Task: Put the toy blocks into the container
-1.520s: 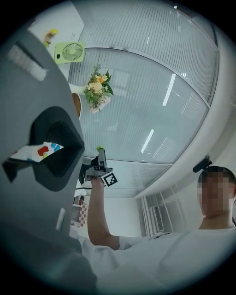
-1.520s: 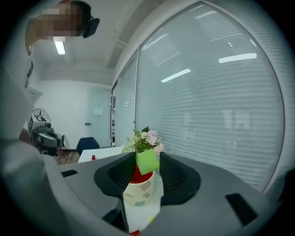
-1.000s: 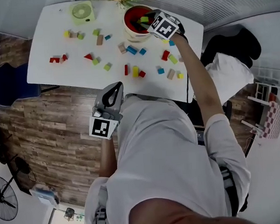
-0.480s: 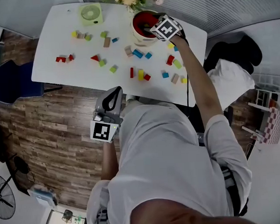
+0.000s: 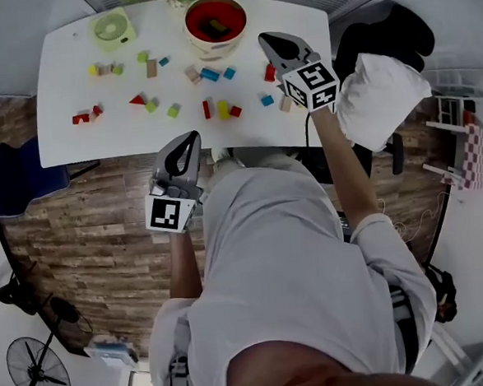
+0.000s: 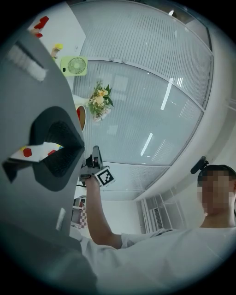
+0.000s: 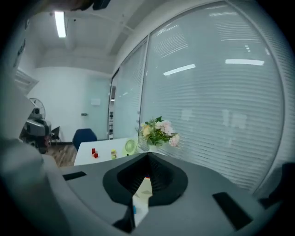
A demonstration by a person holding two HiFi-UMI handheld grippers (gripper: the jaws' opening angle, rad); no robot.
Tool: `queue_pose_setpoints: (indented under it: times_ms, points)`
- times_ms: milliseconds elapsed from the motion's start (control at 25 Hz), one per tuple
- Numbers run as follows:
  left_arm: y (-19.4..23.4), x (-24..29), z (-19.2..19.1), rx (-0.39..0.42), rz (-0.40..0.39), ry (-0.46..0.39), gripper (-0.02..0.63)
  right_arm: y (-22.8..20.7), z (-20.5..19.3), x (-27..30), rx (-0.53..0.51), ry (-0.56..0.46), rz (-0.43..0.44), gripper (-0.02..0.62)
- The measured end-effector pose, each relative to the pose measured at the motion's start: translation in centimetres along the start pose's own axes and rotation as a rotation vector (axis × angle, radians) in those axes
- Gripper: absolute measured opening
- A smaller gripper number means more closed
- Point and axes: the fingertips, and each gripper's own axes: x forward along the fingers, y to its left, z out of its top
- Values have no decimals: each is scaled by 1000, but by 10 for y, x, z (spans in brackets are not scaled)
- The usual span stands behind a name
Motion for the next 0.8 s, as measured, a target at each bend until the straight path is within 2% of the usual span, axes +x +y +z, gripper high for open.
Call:
queue_pose_setpoints:
  times_ms: [80,160,360,480,600,720,800]
  points:
    - [-2,2,2,13,-8,-6,-2,-3,-11,-34,61,-38,-47,0]
    - [-5,4,0,30,-17,-3,-2,-9,-30,-66,74,-42,-97,0]
    - [-19,18,-6,52,-58,19,-2,-36,-79,-138,118,-8,-248,2]
    - [-31,27,-9,62,-81,24,-2,-46,-109,-170,129,38,-305,2]
    - [-44,33,-12,84,-79,39,-2,-43,-137,-188,89,116,-300,2]
    - [-56,43,-12,94,-63,59,-2,-38,-163,-193,69,176,-259,8]
    - [-66,50,-11,97,-43,80,-2,-35,-181,-189,96,219,-213,75]
